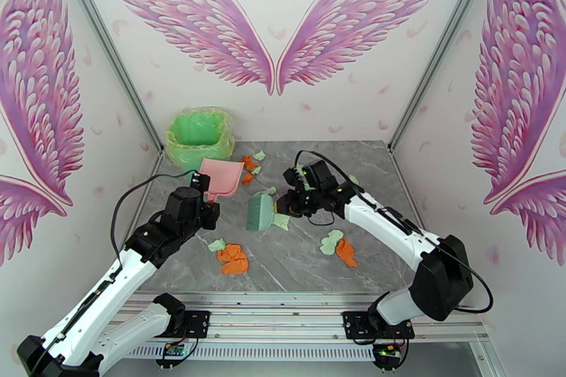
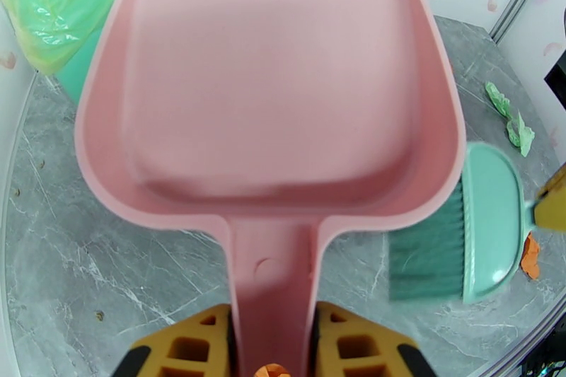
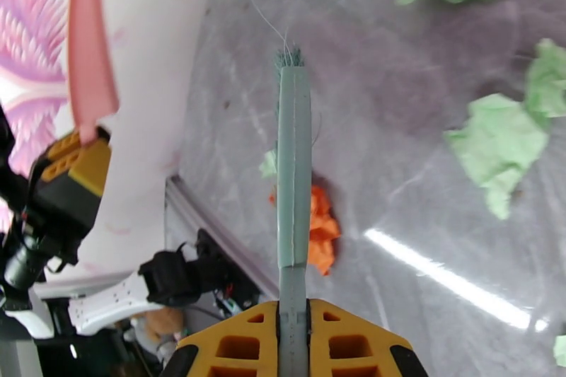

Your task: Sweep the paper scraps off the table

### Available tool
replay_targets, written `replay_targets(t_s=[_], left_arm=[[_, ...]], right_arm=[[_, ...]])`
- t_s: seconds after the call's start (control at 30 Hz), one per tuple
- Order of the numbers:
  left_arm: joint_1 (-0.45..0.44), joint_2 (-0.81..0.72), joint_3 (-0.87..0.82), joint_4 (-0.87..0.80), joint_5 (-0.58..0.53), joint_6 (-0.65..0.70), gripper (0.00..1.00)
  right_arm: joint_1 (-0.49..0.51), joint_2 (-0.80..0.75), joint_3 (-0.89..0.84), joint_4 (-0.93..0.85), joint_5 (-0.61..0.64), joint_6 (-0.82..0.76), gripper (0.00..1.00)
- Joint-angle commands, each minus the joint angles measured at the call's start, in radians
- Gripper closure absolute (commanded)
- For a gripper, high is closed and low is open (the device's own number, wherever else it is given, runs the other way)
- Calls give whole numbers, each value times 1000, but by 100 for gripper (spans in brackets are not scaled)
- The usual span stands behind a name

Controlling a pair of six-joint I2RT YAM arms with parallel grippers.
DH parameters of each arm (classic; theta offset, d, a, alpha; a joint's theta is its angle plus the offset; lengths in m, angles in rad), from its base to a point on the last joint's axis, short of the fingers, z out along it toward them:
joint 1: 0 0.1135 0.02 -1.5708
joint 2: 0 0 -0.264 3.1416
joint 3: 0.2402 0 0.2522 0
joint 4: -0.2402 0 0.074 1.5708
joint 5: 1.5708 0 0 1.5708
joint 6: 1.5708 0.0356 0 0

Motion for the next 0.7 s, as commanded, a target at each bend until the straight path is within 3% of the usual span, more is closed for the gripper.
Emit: replay_targets(t_s=[0.0,0.37,0.67], left_arm=[[5,-3,-6,8,-7,5,100],[5,-18,-7,-3,-13,4,100],[5,-17,-12,10,-7,4,100]], right_arm=[[83,84,34,79,-91,34,100],[244,413,182,198,-165,79,100],[236,465,202,2,-50,-59,100]])
